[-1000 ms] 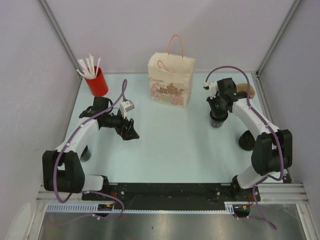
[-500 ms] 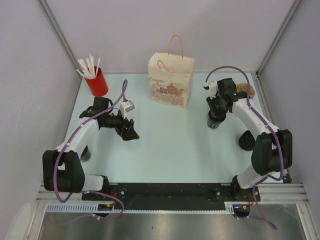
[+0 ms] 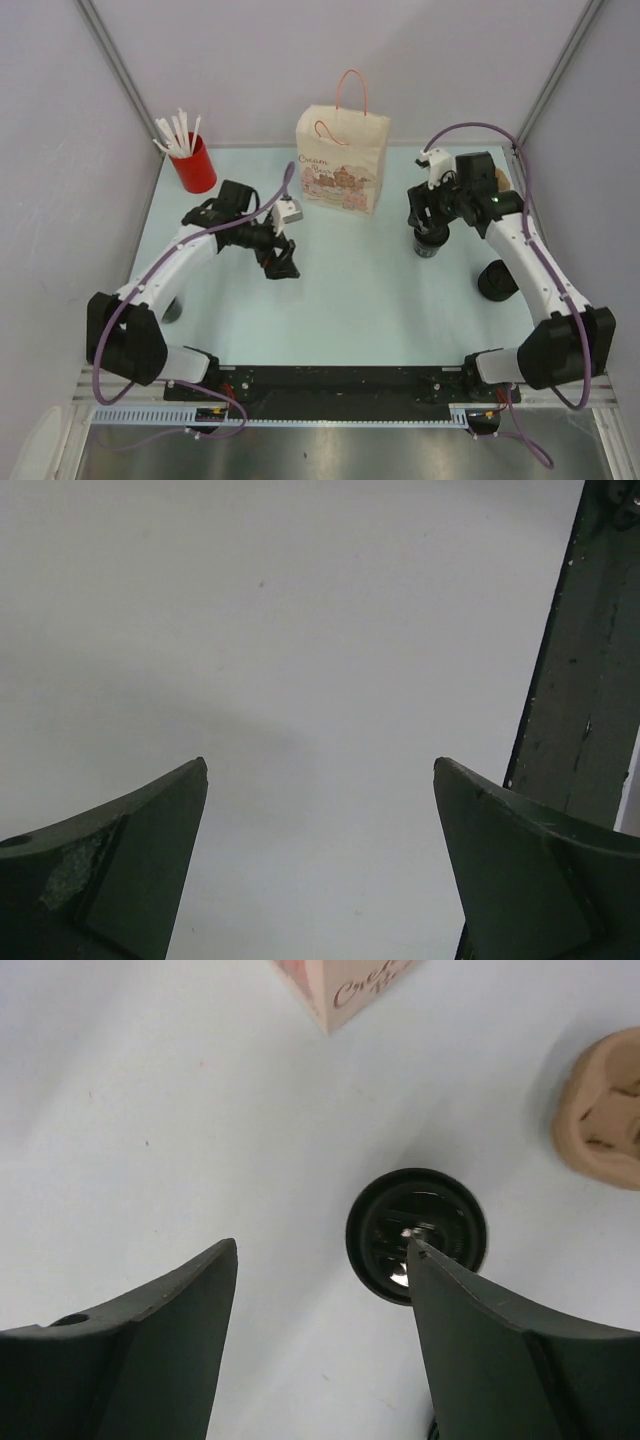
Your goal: Pack the takeout coffee
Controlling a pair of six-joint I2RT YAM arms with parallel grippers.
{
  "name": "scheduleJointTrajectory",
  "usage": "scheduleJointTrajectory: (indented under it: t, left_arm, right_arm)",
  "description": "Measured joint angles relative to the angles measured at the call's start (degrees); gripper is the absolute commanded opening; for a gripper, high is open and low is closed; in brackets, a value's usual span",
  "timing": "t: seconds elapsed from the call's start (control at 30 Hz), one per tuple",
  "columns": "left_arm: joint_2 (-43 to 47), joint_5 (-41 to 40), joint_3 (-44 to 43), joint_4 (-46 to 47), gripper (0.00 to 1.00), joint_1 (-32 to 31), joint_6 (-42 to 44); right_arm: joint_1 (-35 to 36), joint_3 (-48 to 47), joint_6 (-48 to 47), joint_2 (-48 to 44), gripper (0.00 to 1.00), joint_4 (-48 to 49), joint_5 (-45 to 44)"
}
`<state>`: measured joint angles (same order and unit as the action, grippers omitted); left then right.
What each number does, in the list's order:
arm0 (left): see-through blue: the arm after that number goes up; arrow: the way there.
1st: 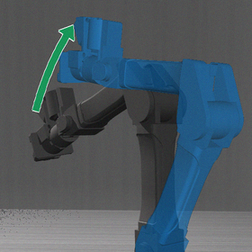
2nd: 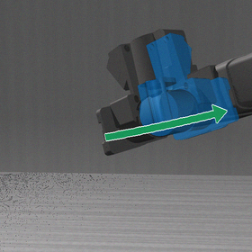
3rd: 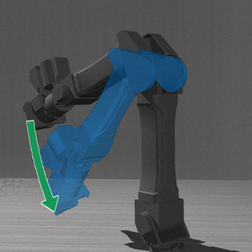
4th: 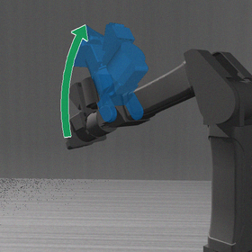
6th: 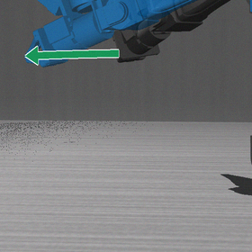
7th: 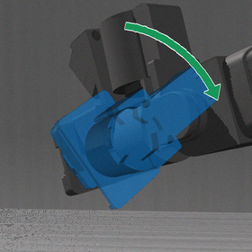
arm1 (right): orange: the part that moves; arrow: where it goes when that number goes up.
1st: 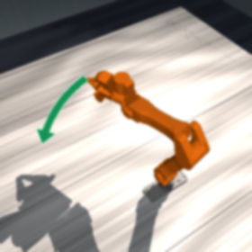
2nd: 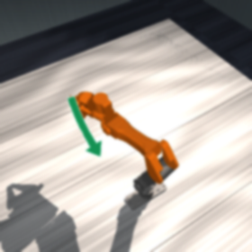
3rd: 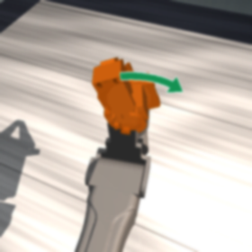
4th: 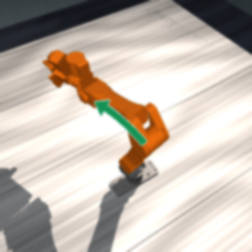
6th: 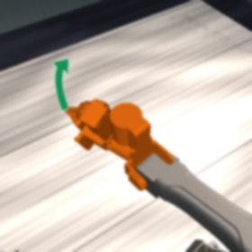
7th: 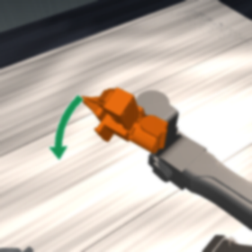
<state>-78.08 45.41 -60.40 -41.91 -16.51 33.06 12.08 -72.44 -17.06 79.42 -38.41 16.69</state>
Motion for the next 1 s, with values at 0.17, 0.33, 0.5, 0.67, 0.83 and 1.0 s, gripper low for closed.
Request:
scheduleJointTrajectory:
  t: [0.17, 0.33, 0.5, 0.67, 0.83, 1.0]
  left_arm:
    - [-9.0, -4.0, -15.7, -3.8, 0.99, -9.3, -0.9]
    - [-20.1, -6.6, -30.7, -3.8, 0.99, -14.5, -6.1]
    - [-31.0, -8.3, -43.0, -3.5, 1.0, -21.6, -11.3]
    - [-43.7, -9.2, -57.9, -5.0, 0.99, -26.3, -17.0]
    - [-51.3, -11.2, -66.5, -4.5, 0.99, -27.7, -22.4]
    - [-53.7, -13.9, -68.4, -2.2, 1.0, -28.5, -26.1]
  right_arm:
    - [-8.5, 0.0, 0.3, -5.2, 0.73, 1.4, 7.5]
    - [-24.5, -0.1, 2.0, -1.2, 0.66, 1.9, 16.9]
    - [-32.7, -0.1, 2.0, 9.3, 0.57, -1.2, 27.2]
    - [-36.2, -0.1, 2.0, 16.3, 0.55, -3.9, 33.6]
    - [-35.6, -0.1, 2.0, 17.6, 0.53, -4.4, 36.5]
    - [-34.6, -0.1, 2.0, 19.5, 0.52, -4.5, 37.5]
